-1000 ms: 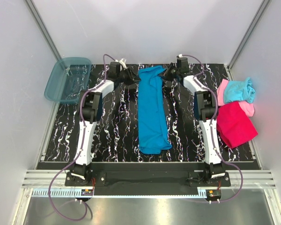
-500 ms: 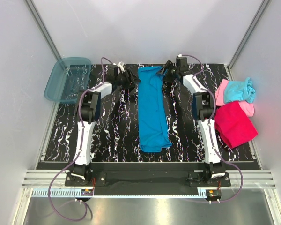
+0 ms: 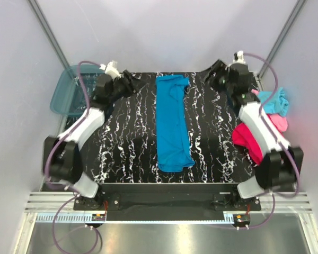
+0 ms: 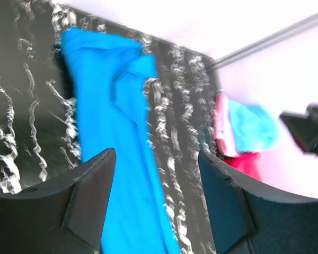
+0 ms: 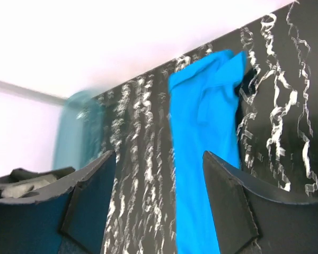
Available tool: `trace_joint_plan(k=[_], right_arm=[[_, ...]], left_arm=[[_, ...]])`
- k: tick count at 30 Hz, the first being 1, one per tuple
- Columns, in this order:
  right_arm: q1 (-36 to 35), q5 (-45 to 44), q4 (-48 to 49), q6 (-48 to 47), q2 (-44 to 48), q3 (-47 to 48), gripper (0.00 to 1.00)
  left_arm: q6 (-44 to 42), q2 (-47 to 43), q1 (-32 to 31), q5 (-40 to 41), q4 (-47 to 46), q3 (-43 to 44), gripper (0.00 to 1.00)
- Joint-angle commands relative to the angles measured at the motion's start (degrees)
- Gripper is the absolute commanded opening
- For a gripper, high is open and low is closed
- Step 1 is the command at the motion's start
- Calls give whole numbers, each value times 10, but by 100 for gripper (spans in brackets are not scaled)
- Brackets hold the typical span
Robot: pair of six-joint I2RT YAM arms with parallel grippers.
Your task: Fold and stack the t-shirts
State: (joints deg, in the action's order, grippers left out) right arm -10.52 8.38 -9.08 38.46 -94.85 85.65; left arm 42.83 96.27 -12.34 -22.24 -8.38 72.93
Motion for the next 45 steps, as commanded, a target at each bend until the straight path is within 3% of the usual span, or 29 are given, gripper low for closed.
trace_joint_plan(k=[1,4,9,13,19,23,36,45], right_arm=[[-26,-15,61,25,96,-186,73],[-64,-26,85,28,184,-387,72],[-126,-45,80,46,318,-541,71],[-165,-62,43,59,398,-617,70],[-170,-57,-23,66,497,-654,70],[-170,-47,-37,73,513,-666,69],[-173,-36,-18,80,481,-675,68],[-174,-3,39,87,400,-670,68]], left_arm=[[24,-90,-49,50,-91,-163,67],[24,-165,-121,110,-125,-288,66],[9,-248,-267,220,-138,-409,64],[20,-261,-329,273,-163,-495,64],[23,-269,-399,321,-154,-540,63],[33,-275,-431,342,-152,-561,63],[30,-296,-447,361,-114,-575,62],[37,-301,-450,360,-101,-580,61]])
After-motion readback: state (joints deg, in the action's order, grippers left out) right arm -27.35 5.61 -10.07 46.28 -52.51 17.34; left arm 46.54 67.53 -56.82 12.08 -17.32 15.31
